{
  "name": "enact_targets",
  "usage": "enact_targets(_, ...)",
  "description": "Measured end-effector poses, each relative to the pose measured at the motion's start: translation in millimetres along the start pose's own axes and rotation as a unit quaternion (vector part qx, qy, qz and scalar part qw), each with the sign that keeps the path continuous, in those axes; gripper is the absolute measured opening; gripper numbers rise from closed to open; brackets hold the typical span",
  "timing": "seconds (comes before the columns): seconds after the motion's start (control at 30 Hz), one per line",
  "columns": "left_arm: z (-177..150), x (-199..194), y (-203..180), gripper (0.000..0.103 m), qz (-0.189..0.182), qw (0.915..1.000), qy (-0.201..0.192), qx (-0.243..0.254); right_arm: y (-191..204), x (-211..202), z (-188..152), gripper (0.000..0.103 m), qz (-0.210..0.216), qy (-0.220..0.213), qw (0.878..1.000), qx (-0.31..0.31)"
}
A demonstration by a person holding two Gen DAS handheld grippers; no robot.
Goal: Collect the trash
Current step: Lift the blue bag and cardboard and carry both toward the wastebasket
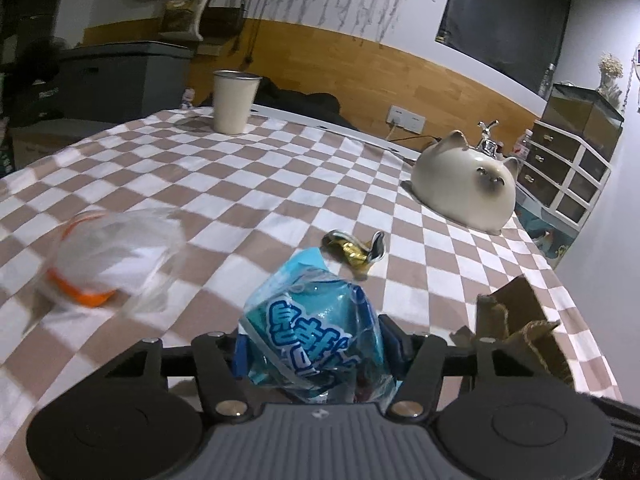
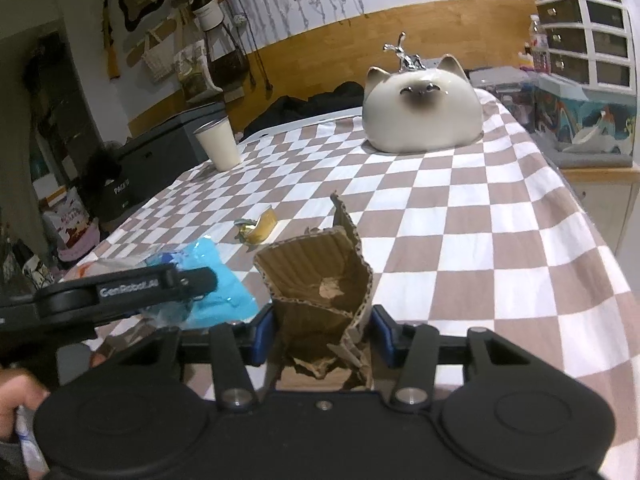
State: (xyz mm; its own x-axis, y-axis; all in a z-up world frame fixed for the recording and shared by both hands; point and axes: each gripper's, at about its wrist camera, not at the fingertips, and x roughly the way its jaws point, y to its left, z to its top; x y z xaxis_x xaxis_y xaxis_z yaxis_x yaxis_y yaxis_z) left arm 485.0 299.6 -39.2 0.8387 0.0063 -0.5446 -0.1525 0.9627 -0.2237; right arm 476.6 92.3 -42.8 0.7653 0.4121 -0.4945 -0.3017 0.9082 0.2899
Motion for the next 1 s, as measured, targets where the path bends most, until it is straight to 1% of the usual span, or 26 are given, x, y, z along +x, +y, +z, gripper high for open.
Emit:
enact_targets(0.13,-11,-23,-4,0.059,0.018,0.9997,-0.005,0.015,4,-17,-7,0.050,0.000,-0.007,1.000,-0.020)
enact_targets(0.3,-31,-55,-13,0.059,0.032,0.9987,-0.010,0.039,3,-42,-18,0.050,0.007,-0.008,1.000,-0.022)
enact_targets(0.5,-49,-104,-27,0.057,0.032,0.9973,-0.031,0.059,2,-75,-32,0.050,0.006,-0.009,1.000,-0.029)
enact_targets(0.7,-75,-143,-39,0.057,0.038,0.9961,-0.032,0.072,2,-109,-41,0.050,0.005,-0.014,0.999,-0.039)
enact_targets(1.0,-92,-196,-57,0.057,0.054,0.9934,-0.051,0.087,-2,-167,-53,0.051,-0.002,-0.032,0.998,-0.056)
